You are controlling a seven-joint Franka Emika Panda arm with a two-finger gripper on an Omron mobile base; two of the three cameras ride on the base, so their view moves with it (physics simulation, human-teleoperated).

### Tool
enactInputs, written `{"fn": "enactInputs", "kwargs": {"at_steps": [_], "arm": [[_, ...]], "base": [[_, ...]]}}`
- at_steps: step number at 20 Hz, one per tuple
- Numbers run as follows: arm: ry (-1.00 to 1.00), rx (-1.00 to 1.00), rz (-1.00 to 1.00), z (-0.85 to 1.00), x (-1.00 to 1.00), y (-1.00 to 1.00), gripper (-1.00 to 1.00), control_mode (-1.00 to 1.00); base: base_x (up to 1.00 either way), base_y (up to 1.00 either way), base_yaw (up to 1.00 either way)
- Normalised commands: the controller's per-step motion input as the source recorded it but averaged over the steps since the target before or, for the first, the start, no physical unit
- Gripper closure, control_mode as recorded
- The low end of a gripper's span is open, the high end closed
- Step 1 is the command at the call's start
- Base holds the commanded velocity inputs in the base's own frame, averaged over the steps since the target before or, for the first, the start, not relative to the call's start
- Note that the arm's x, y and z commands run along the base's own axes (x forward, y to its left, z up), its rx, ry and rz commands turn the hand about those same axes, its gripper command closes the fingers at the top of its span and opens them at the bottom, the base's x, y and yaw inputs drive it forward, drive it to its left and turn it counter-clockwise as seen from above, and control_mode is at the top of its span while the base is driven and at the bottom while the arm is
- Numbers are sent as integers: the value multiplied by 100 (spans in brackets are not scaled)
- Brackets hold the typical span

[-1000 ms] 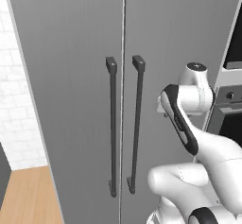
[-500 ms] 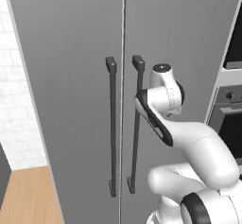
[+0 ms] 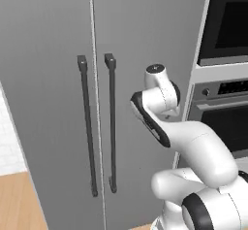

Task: Grab a lemon wedge from the fridge and one ice cube from the ice bowl, and put them in the glass of lemonade.

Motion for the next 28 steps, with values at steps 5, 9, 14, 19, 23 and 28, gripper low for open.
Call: {"fn": "enactInputs", "kwargs": {"at_steps": [5, 9, 14, 19, 23, 28], "arm": [[0, 0, 0, 0, 0, 0, -100, 100], [0, 0, 0, 0, 0, 0, -100, 100], [0, 0, 0, 0, 0, 0, -100, 100], [0, 0, 0, 0, 0, 0, -100, 100], [0, 0, 0, 0, 0, 0, -100, 100], [0, 0, 0, 0, 0, 0, -100, 100]], "base": [[-13, -100, 0], [-9, -100, 0], [-20, -100, 0], [-11, -100, 0], [-4, -100, 0], [0, -100, 0]]}}
